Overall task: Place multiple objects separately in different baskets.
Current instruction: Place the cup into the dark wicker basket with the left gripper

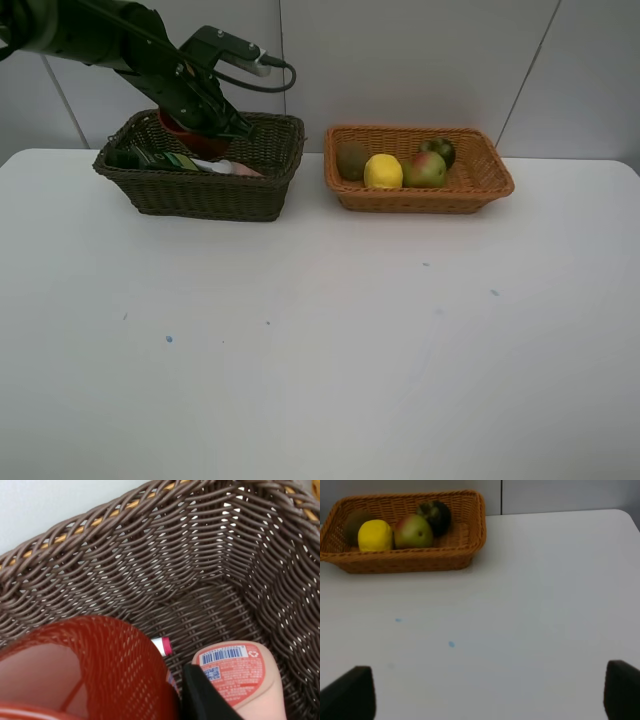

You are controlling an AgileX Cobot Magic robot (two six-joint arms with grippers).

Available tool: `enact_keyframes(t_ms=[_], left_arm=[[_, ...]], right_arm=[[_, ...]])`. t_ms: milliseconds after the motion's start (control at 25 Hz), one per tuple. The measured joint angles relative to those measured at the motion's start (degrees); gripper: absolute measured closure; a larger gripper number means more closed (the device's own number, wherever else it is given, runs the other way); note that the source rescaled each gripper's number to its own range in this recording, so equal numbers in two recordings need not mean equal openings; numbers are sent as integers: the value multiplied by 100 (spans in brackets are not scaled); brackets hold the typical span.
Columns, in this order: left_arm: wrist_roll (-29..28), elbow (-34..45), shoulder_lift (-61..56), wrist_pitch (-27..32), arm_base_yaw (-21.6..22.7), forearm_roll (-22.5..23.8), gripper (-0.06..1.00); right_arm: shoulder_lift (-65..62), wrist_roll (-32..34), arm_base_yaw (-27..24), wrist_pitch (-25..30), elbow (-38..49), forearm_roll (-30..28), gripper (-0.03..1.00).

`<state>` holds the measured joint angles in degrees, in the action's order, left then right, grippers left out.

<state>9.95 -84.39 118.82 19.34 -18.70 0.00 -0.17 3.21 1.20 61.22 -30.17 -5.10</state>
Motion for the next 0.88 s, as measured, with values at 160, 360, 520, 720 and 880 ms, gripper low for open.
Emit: enact_keyframes(t_ms=[160, 360, 520, 720, 880], left_arm=[[-21, 0, 0, 0, 0, 0, 94], [-40, 0, 0, -5, 0, 0, 94], [-161, 0, 0, -5, 0, -101, 87], [-485, -11, 0, -17, 0, -112, 21], [-785, -11, 0, -17, 0, -125, 4]], right_arm=[[0, 0, 0, 0, 0, 0, -3], [0, 0, 0, 0, 0, 0, -3], [0, 0, 0, 0, 0, 0, -3], [0, 0, 0, 0, 0, 0, -3], [0, 0, 0, 0, 0, 0, -3]])
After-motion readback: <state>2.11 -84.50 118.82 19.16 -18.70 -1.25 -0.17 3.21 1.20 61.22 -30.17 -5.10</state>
